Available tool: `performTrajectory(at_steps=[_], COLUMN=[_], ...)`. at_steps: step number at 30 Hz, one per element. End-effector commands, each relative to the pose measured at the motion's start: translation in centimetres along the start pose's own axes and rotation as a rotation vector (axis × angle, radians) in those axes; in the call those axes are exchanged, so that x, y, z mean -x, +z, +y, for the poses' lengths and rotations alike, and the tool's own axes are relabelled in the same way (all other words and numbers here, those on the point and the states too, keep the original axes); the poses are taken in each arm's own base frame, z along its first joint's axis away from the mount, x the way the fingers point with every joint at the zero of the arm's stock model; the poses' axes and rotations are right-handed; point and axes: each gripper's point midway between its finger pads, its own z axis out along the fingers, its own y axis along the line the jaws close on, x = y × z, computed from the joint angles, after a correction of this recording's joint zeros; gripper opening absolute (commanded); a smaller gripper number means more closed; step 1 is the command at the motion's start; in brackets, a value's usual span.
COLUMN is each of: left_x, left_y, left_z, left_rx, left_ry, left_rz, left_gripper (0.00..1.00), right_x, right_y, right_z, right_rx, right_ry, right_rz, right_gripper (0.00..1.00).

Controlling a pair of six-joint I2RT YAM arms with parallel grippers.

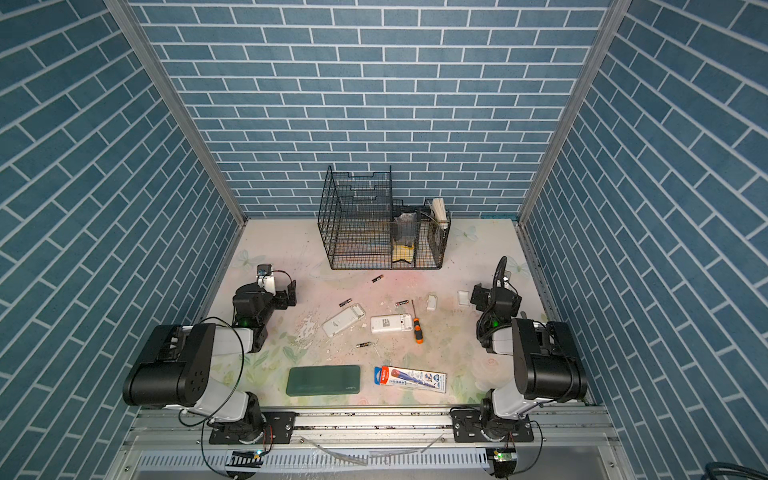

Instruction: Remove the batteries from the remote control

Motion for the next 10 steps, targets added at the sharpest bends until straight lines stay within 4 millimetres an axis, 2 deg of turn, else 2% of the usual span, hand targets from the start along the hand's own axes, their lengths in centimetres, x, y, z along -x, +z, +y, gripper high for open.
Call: performTrajectory(at_steps=[1, 10], left_x=[0.46, 0.45], left_y=[0.38, 0.35], left_z=[-0.11, -0.10], left_rx=[-0.013, -0.012], left_ry=[0.013, 0.012], left_rz=[-0.003, -0.008], left_gripper=[1.00, 1.00], right_x=[1.75, 1.76], right_y=[0.41, 0.47], right_z=[0.36, 0.76], right_rx=[0.018, 0.039], right_ry=[-0.033, -0.043], right_rz=[-0.039, -0.037], right_gripper=[0.99, 0.99])
